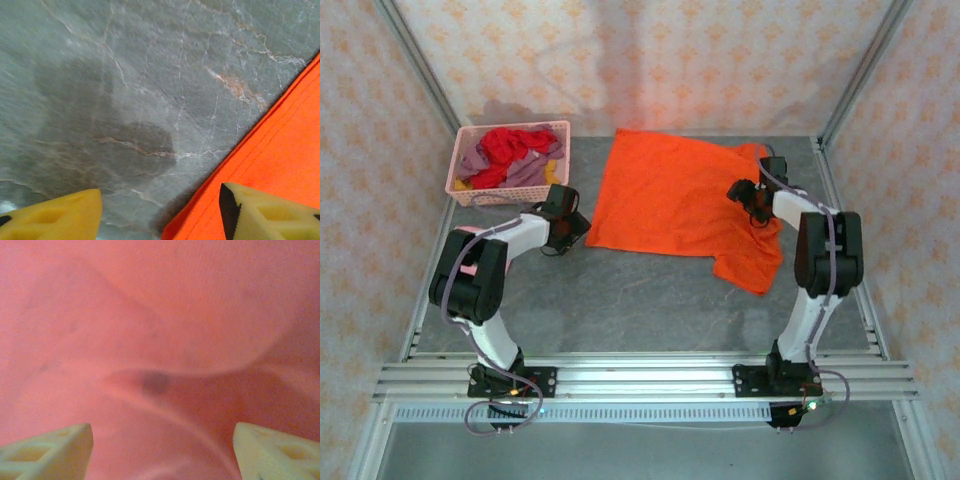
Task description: Fold and stack the t-shirts
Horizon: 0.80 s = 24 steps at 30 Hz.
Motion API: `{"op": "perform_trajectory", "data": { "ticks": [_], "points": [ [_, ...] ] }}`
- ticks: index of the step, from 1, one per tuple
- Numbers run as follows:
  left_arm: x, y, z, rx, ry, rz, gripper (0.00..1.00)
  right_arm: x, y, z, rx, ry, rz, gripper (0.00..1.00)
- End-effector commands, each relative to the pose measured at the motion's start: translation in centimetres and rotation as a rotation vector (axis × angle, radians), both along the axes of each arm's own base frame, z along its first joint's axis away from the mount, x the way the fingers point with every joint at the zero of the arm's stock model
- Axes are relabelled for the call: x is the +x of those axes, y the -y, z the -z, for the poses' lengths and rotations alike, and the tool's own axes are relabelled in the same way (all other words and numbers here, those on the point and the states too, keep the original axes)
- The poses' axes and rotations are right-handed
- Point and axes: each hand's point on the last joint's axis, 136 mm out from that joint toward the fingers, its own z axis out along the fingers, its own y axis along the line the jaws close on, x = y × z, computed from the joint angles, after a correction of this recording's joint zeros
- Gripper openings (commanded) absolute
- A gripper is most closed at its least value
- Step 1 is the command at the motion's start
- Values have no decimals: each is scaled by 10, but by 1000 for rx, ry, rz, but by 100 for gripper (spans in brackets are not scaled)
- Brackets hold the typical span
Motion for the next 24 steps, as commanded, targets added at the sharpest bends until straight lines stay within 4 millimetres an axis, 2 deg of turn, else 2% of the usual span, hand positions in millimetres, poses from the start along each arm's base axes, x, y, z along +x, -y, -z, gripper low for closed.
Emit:
{"op": "perform_trajectory", "data": {
  "ticks": [1,8,12,15,18,24],
  "points": [
    [9,19,3,-122,28,-39,60,-13,-9,-48,35,137,-23,75],
    [0,31,20,-160,-26,-65,45,-80,8,-46,-23,89,55,75],
    [-7,40,21,-171,-35,-73,43,-106,21,-44,-84,61,87,75],
    [-10,47,13,-163,-18,-64,43,-118,22,-39,-90,41,96,75],
    [-14,44,1,-87,2,-53,47,-125,20,-31,-73,26,99,75],
    [-15,42,-14,-60,25,-53,49,-128,18,-24,-50,16,101,74]
  ]
}}
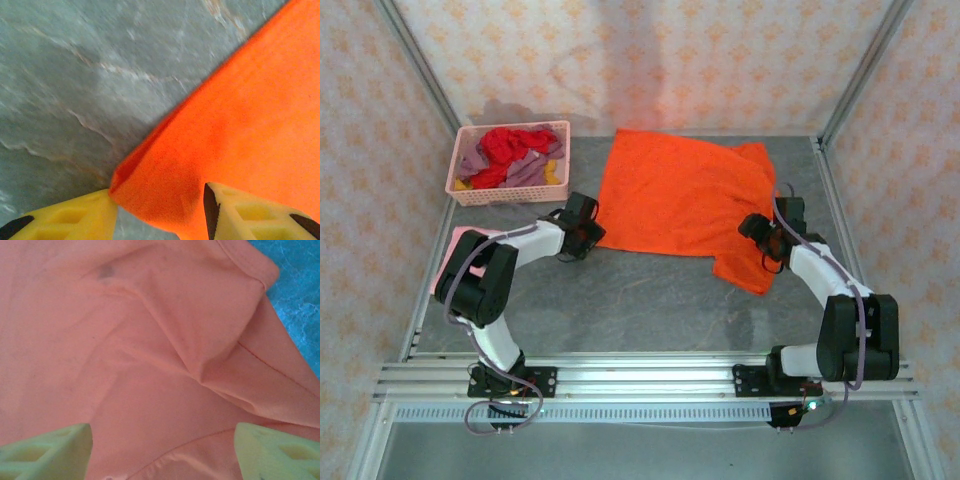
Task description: Fold and stack the t-shirts
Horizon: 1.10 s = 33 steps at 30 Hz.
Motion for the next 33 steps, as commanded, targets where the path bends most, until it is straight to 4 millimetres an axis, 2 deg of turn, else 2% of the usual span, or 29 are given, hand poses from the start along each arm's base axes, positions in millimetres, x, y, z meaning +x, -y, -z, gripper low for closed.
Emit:
{"op": "perform_trajectory", "data": {
  "ticks": [1,6,10,15,18,19,22,29,33],
  "points": [
    [-3,-5,-12,1,9,-22,49,-2,3,-1,1,2,23,74],
    [-4,-4,1,-2,-15,-30,48,1,1,-3,13,7,16,74],
    [4,-6,3,7,-14,-33,41,1,-1,-5,19,6,11,74],
    [13,-7,-5,26,0,-23,1,-10,8,-13,-11,2,52,73],
    [17,-5,-14,23,11,-13,0,-24,19,-21,-43,20,114,71],
    [18,-4,-17,16,14,-11,0,-28,20,-29,-46,46,123,70],
    [20,2,-33,-17,20,-6,0,-42,23,-37,-62,54,125,70],
    [13,-1,-82,-16,-29,-31,0,-65,17,-35,-73,-25,61,70],
    [6,1,-92,-40,-56,-41,0,-79,14,-32,-67,-58,41,70]
  ]
}}
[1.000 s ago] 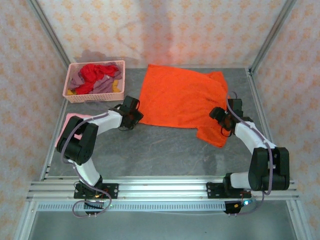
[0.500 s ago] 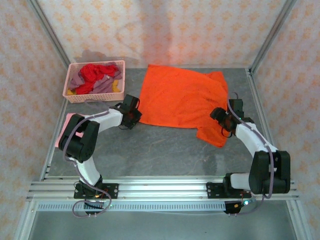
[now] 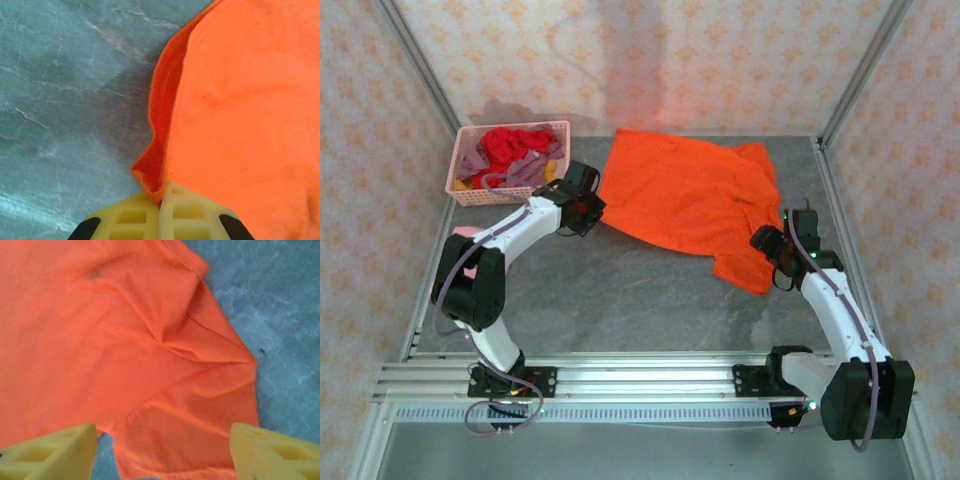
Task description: Fold and stack the t-shirts
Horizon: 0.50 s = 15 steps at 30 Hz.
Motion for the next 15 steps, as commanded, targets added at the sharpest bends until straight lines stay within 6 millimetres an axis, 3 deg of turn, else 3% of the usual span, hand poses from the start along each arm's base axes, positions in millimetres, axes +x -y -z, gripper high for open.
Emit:
{"op": "perform_trajectory", "data": {
  "ticks": [1,7,15],
  "points": [
    [-24,-10,-7,1,-88,-36,0,-21,-1,6,-7,-59,-24,70],
    [-46,-17,11,22,-167,-49,0,-37,-15,25,26,-125,-44,70],
    [-69,-26,56,66,-270,-48,0,-62,-7,53,42,-226,93,70]
  ]
}}
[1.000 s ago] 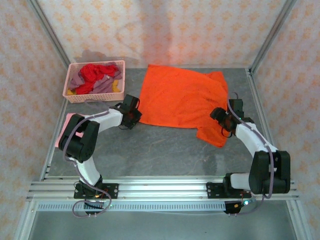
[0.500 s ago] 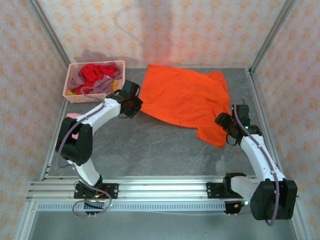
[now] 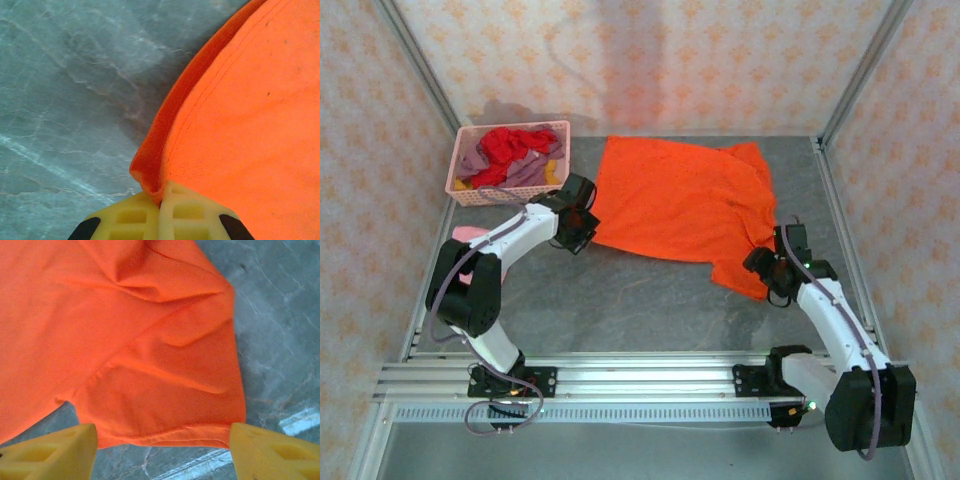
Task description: Fold and stack the t-shirts
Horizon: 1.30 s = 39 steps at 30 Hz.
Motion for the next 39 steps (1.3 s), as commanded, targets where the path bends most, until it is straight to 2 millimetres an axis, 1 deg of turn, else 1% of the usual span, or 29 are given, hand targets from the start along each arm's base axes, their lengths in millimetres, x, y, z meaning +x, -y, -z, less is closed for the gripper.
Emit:
{"op": "perform_trajectory", "data": {
  "ticks": [1,3,6,10,13,18,21,22,24,26,28,30,33,37,39],
  "points": [
    [-16,-10,22,28,-81,-22,0,-19,7,16,1,-74,99,69],
    [-19,-11,32,32,-101,-22,0,-23,6,25,20,-97,126,68],
    [-22,-11,40,31,-117,-20,0,-27,9,37,22,-131,169,67],
    [-22,-12,45,33,-119,-21,0,-31,10,55,54,-172,219,67],
    [-23,-14,47,30,-120,-27,0,-30,11,61,79,-166,248,65],
    [-23,-16,48,29,-118,-30,0,-21,13,63,86,-125,264,46],
    [-24,-16,49,28,-120,-32,0,-18,13,66,95,-131,261,45],
    [-23,-16,49,28,-119,-30,0,-16,12,66,100,-130,258,43],
    [-23,-16,49,26,-118,-32,0,-13,10,66,110,-120,255,30],
    [-23,-15,50,21,-117,-31,0,-10,9,65,116,-114,249,11],
    [-22,-15,49,18,-115,-32,0,-10,9,62,113,-115,242,0],
    [-22,-15,47,18,-110,-34,0,-11,11,54,99,-104,245,0],
    [-24,-17,44,27,-105,-35,0,-21,21,35,64,-60,285,0],
    [-26,-20,41,34,-100,-38,0,-40,19,18,104,-14,323,0],
    [-26,-21,39,35,-94,-43,0,-46,21,6,101,14,327,0]
  ]
}}
